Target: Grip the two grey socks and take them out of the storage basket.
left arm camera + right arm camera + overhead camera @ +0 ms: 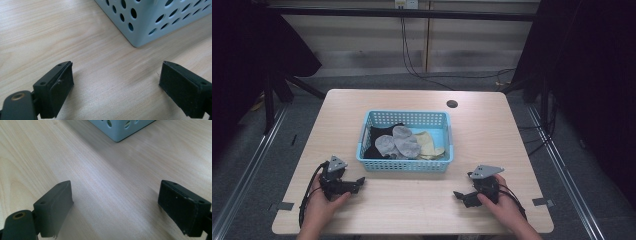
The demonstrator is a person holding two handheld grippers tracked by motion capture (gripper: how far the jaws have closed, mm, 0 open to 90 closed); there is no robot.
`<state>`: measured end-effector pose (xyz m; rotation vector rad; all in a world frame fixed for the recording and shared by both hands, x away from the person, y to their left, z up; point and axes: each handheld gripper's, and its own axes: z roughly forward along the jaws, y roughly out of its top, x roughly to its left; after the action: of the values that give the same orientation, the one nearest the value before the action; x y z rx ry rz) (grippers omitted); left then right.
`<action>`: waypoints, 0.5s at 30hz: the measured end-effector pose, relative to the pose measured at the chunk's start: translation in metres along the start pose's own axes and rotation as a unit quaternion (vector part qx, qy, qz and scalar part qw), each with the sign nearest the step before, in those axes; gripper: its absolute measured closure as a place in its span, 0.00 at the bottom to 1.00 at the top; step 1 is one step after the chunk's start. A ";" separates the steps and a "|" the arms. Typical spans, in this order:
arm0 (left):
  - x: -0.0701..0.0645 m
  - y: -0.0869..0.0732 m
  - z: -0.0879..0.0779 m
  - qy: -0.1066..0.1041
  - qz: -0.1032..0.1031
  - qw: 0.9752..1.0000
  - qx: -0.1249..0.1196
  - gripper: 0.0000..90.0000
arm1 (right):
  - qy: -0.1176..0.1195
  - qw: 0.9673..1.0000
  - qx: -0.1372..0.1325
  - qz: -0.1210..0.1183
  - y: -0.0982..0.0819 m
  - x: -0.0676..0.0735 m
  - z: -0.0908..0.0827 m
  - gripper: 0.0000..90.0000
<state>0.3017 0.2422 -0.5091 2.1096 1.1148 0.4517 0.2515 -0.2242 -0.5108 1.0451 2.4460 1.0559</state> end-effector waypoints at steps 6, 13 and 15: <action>-0.001 0.000 0.000 -0.008 0.004 1.000 0.002 0.10 | -0.002 1.000 -0.001 0.000 -0.001 0.001 0.000 0.13; -0.001 0.000 0.000 -0.009 0.006 1.000 0.005 0.08 | 0.001 1.000 -0.001 -0.001 -0.002 0.002 -0.002 0.13; -0.003 0.004 -0.003 -0.007 0.005 0.999 0.031 0.09 | 0.001 1.000 -0.001 -0.002 -0.003 0.002 -0.003 0.13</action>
<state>0.3008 0.2393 -0.5044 2.1694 1.1250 0.4112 0.2469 -0.2255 -0.5108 1.0390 2.4472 1.0578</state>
